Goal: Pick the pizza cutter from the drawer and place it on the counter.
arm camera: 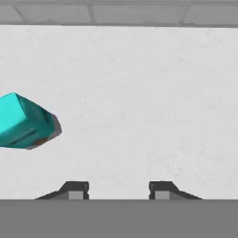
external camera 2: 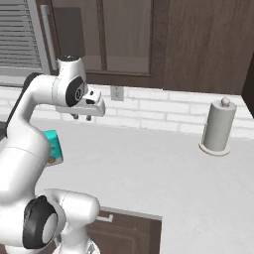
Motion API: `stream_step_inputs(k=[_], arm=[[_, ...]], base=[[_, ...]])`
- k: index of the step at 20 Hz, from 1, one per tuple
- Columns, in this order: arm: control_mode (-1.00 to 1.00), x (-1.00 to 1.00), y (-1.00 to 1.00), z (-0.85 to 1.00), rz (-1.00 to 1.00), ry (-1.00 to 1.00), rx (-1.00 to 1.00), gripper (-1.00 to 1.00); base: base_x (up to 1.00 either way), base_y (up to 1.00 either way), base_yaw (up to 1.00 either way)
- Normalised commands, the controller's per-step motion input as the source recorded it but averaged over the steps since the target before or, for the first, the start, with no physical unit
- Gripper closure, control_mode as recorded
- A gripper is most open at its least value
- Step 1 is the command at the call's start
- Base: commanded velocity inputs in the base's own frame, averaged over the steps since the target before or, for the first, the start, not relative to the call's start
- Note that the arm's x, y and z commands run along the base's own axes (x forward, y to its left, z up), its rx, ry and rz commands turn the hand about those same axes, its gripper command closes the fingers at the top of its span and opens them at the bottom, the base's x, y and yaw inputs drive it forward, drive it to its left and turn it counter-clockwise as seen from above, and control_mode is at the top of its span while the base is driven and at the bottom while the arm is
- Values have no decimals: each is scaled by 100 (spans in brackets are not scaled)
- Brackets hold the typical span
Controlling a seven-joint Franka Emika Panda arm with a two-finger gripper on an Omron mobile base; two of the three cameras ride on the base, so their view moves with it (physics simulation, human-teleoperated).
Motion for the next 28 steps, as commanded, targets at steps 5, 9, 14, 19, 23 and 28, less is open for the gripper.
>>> stream_step_inputs(k=[5, 9, 14, 19, 23, 28], arm=[[-100, -37, 0, 0, 9, 0, 0, -100], [-100, -63, 2, -1, 17, 0, -3, -100], [-100, -72, 6, -1, 20, 0, -5, -100], [-100, -65, 13, -2, 19, 0, -8, -100], [-100, -64, 33, 0, 18, 0, -11, -100], [-100, -57, 24, 0, 17, 0, -6, -100]], base=[[0, 0, 0], [0, 0, 0], [0, 0, 0], [0, 0, 0], [0, 0, 0], [0, 0, 0]])
